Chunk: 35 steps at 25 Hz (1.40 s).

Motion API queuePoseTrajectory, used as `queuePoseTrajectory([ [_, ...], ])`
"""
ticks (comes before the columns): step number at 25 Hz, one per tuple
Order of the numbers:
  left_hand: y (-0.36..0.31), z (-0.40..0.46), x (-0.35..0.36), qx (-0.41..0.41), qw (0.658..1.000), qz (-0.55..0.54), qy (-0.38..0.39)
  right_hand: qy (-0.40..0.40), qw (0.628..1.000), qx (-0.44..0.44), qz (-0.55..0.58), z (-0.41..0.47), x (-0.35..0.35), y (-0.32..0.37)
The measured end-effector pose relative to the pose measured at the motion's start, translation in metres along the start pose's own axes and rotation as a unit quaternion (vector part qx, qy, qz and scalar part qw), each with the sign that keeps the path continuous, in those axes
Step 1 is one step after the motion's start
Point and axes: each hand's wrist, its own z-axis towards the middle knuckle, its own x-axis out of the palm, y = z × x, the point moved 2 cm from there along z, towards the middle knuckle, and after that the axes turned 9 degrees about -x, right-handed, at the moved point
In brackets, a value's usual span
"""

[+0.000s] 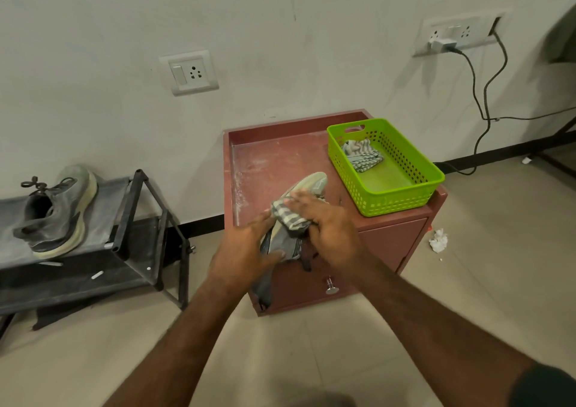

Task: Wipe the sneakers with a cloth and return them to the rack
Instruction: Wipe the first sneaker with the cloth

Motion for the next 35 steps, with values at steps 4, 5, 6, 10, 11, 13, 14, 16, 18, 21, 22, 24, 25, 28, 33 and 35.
queuePoseTrajectory([
  [4,0.013,-0.007,-0.001,-0.017,0.999,-0.021,-0.028,-0.116,0.988,0.103,-0.005,0.011,-0.012,-0.029],
  [5,0.013,-0.006,-0.001,-0.024,0.999,-0.022,-0.032,-0.166,0.974,0.152,-0.012,0.013,-0.022,-0.031],
  [6,0.012,-0.005,-0.001,-0.027,0.999,-0.022,-0.034,-0.186,0.972,0.145,-0.016,0.015,-0.024,-0.025],
  [10,0.006,-0.008,-0.005,0.001,0.998,-0.040,-0.049,0.041,0.995,-0.089,-0.019,0.015,0.014,0.010],
  [11,0.007,-0.008,-0.006,0.002,0.998,-0.042,-0.050,0.036,0.995,-0.090,-0.033,0.018,0.010,0.002],
  [13,0.014,-0.011,-0.006,-0.017,0.998,-0.046,-0.042,-0.098,0.993,0.054,-0.039,0.026,-0.015,-0.028],
  [14,0.018,-0.013,-0.005,-0.020,0.998,-0.048,-0.038,-0.160,0.976,0.139,-0.043,0.024,-0.029,-0.035],
  [16,0.021,-0.015,-0.005,-0.016,0.998,-0.053,-0.030,-0.183,0.974,0.135,-0.020,0.019,-0.038,-0.032],
  [18,0.023,-0.015,-0.007,-0.013,0.998,-0.055,-0.032,-0.104,0.994,0.011,0.016,0.019,-0.018,-0.010],
  [21,0.019,-0.014,-0.004,-0.013,0.997,-0.061,-0.034,-0.138,0.988,0.073,0.011,0.019,0.007,-0.019],
  [22,0.019,-0.015,-0.003,-0.021,0.997,-0.070,-0.031,-0.193,0.966,0.172,0.017,0.020,0.005,-0.027],
  [24,0.020,-0.015,-0.005,-0.031,0.995,-0.084,-0.037,-0.254,0.914,0.315,0.039,0.020,-0.005,-0.034],
  [25,0.021,-0.015,-0.005,-0.032,0.995,-0.086,-0.038,-0.270,0.915,0.298,0.045,0.020,-0.010,-0.033],
  [28,0.024,-0.012,-0.003,-0.025,0.996,-0.067,-0.044,-0.200,0.973,0.104,0.057,0.028,-0.007,-0.006],
  [33,0.018,-0.012,0.000,-0.022,0.997,-0.063,-0.039,-0.226,0.931,0.288,-0.001,0.022,-0.014,-0.031],
  [35,0.019,-0.013,-0.003,-0.026,0.997,-0.066,-0.041,-0.254,0.930,0.265,-0.028,0.024,-0.031,-0.033],
])
